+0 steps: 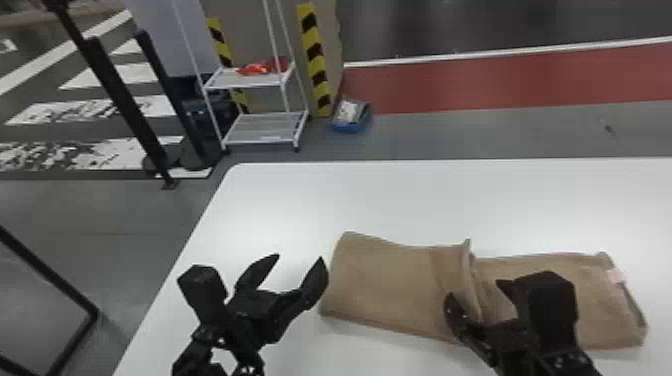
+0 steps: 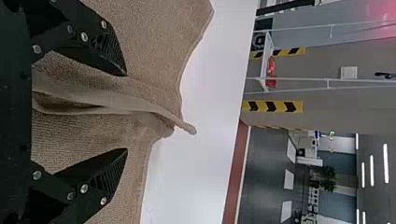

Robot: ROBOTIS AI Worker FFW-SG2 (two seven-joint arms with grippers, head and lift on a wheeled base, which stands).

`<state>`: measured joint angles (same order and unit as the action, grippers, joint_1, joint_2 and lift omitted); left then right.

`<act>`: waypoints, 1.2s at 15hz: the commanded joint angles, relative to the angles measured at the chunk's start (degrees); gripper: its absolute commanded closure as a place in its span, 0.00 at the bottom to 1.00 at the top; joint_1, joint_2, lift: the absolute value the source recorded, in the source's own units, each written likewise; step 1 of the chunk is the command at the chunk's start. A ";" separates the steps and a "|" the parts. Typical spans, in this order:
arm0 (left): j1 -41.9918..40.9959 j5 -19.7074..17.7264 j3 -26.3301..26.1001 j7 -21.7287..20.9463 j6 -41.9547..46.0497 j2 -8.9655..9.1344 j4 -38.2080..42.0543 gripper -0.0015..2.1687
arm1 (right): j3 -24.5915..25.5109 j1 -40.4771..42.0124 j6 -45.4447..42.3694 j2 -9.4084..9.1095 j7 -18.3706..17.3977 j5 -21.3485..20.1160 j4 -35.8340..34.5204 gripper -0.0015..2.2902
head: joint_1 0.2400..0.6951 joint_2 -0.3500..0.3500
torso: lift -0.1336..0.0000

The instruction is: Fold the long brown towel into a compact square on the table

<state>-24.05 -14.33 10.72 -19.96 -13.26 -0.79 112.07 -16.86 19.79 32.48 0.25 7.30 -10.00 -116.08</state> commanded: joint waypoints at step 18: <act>-0.74 0.00 -0.35 -0.61 0.65 -0.26 -0.19 0.03 | -4.23 -6.43 -0.53 -0.30 0.09 0.42 9.47 0.04 | 1.00 0.89 | 0.07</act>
<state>-24.79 -14.33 10.37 -20.57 -12.62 -0.98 111.99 -20.75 14.00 31.96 0.00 7.36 -9.70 -107.37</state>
